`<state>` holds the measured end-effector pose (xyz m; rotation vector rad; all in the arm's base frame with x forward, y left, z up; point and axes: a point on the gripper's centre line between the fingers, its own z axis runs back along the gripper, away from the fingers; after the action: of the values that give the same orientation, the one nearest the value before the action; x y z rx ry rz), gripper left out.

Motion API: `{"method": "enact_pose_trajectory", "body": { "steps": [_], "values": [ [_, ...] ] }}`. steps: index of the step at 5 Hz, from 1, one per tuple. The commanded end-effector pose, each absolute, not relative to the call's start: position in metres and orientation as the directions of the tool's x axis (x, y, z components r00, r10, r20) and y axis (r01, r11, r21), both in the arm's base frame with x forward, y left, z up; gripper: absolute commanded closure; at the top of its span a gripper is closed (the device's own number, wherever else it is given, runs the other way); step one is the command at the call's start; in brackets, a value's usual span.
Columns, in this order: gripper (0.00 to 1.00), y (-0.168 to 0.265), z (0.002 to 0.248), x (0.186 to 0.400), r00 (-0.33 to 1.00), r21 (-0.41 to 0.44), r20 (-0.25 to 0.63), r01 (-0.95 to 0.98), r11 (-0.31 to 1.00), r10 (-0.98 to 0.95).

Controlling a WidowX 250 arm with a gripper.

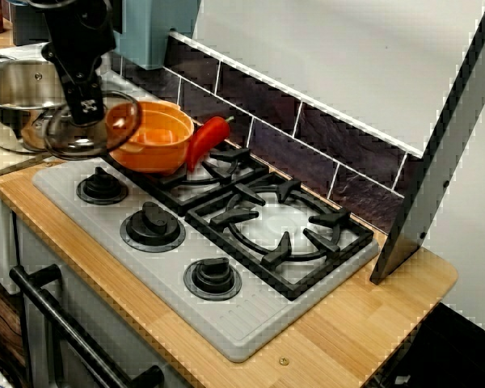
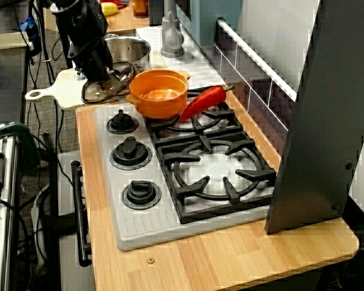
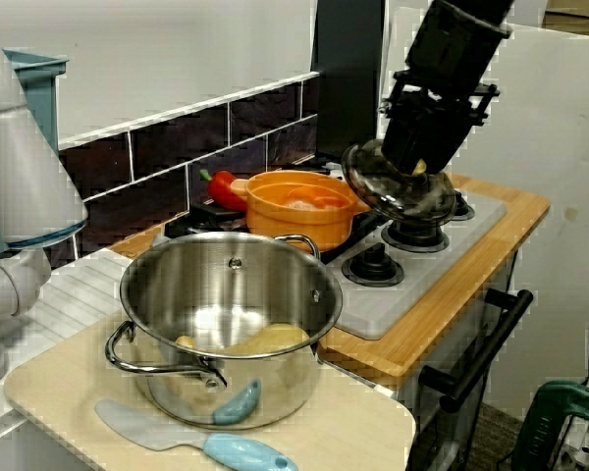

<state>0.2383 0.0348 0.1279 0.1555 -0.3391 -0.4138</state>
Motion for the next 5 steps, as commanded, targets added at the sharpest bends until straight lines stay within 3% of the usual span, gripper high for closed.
{"method": "enact_pose_trajectory", "body": {
  "steps": [1, 3, 5],
  "values": [
    [1.00, 0.013, 0.143, 0.244, 0.819, 0.284, 0.364, 0.356, 0.890, -0.444],
    [1.00, -0.026, 0.150, 0.243, 0.787, 0.283, 0.344, 0.433, 0.856, -0.512],
    [1.00, -0.035, 0.161, 0.247, 0.780, 0.275, 0.381, 0.417, 0.866, -0.496]
  ]
}}
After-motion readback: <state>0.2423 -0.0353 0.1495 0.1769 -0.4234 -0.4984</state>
